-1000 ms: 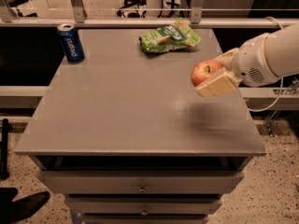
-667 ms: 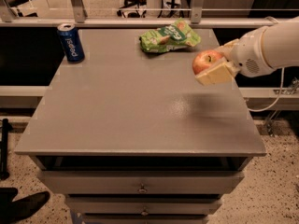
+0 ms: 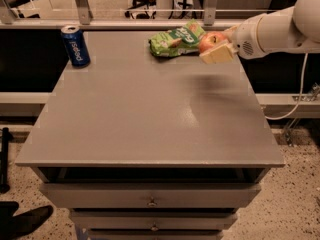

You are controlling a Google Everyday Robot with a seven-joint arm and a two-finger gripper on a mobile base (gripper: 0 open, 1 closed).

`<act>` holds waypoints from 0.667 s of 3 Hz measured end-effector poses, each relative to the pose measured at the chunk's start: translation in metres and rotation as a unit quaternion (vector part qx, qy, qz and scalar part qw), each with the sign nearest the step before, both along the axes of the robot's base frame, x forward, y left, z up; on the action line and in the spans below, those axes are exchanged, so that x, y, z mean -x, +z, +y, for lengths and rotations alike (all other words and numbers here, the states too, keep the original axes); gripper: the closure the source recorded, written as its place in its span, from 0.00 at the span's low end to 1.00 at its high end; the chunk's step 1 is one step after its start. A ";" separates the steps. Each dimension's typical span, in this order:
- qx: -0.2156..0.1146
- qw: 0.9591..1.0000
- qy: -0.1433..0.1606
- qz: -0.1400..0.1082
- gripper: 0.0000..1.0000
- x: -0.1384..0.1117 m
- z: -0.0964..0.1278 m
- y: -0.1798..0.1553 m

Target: Move apple near green rice chip bag

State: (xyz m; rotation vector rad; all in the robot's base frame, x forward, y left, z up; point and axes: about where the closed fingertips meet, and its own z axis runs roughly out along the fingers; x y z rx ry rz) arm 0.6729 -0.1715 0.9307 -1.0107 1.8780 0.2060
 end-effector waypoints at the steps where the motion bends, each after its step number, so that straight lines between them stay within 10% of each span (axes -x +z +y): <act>1: -0.014 1.000 -0.004 -0.002 1.00 -0.039 0.013 -0.008; 2: -0.023 0.999 -0.019 0.015 1.00 -0.069 0.020 -0.030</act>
Offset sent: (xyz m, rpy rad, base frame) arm 0.1088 0.0217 -0.0604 0.0748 0.0901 -0.1013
